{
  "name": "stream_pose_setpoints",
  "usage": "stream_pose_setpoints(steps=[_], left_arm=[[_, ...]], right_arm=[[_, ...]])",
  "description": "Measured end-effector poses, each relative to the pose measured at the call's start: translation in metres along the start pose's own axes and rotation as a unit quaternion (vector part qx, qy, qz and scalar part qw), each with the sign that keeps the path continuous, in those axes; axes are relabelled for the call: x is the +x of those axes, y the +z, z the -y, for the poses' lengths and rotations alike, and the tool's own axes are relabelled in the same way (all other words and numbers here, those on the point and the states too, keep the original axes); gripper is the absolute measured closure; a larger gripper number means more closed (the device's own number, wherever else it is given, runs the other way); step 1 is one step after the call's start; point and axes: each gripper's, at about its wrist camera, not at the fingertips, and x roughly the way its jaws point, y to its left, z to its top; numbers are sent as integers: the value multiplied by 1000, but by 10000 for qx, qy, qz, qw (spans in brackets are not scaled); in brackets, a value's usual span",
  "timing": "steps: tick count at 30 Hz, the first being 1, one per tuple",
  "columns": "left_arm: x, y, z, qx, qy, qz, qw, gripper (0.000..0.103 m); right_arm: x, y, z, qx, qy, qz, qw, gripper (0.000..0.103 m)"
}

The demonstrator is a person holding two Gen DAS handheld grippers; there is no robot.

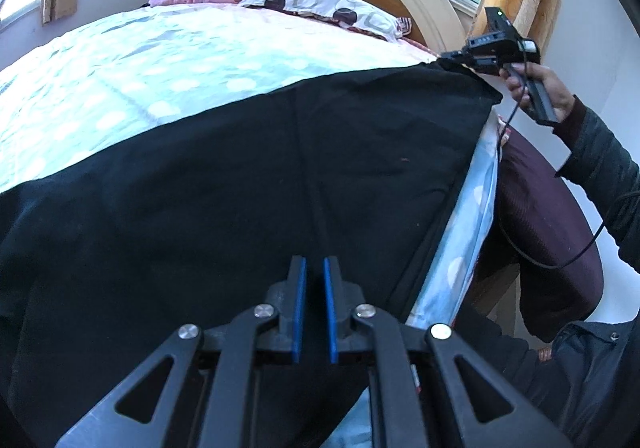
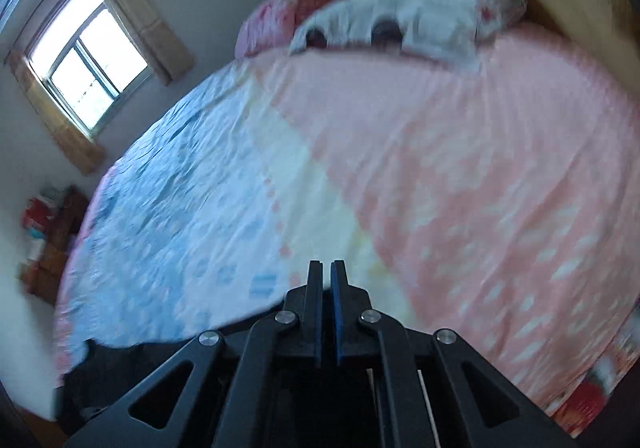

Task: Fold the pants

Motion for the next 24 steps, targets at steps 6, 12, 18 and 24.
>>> stream_pose_setpoints(steps=[6,12,18,24], left_arm=[[-13,22,12,82,177,317,9993,79],[-11,50,14,314,650,509,9961,38],[12,60,-23,-156,1054,83,9943,38],[20,57,-37,-310,1076,58,9937,37]], right_arm=[[-12,-16,-19,-318,235,-127,9991,29],[10,-15,-28,-479,-103,-429,9979,47],[13,-8,-19,-436,-72,-284,9986,97],[-9,2,-30,-569,44,220,9981,101]])
